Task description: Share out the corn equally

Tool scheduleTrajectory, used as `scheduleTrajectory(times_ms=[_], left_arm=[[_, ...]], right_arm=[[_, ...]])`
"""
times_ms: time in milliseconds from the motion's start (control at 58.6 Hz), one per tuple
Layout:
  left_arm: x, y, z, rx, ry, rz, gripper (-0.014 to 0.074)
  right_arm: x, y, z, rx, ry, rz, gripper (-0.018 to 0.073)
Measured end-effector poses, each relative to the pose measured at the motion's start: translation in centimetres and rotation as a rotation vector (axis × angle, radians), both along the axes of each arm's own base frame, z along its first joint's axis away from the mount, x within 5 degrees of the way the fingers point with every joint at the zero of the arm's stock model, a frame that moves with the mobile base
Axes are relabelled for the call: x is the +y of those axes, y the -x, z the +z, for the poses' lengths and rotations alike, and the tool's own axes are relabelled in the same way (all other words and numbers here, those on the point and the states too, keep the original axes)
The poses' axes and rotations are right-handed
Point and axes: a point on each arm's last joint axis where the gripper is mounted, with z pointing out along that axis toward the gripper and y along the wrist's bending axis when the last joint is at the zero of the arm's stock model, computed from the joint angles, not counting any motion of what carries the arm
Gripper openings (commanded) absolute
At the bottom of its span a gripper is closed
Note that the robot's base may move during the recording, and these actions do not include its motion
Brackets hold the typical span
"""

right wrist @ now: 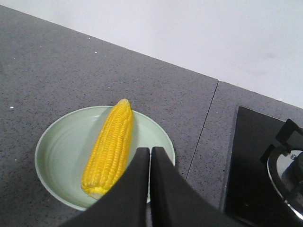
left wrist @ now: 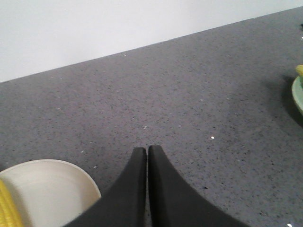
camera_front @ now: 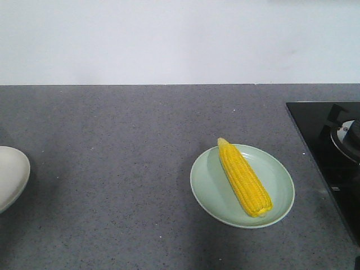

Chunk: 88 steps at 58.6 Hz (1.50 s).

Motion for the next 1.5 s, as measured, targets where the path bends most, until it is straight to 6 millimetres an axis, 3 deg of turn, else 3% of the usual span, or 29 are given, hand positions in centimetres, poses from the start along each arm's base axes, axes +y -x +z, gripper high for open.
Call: scheduleTrajectory(times_ms=[153, 324, 716, 904, 1500], left_arm=[[0.6, -0.2, 0.0, -0.016, -0.016, 0.067, -0.0008], [1.5, 0.5, -1.2, -0.017, 0.062, 0.216, -0.0008], [2.3, 5.4, -9.0, -0.108, 0.169, 0.370, -0.0008], [2.4, 6.8, -11.7, -0.167, 0.176, 0.388, -0.0008], [2.3, 8.4, -10.8, -0.383, 0.171, 0.373, -0.0008]], right_arm=[[0.0, 0.0, 0.0, 0.000, 0.000, 0.000, -0.0006], [0.0, 0.0, 0.0, 0.000, 0.000, 0.000, -0.0006], [0.0, 0.0, 0.0, -0.001, 0.000, 0.000, -0.0006], [0.0, 0.0, 0.0, -0.001, 0.000, 0.000, -0.0006], [0.0, 0.0, 0.0, 0.000, 0.000, 0.000, -0.0006]])
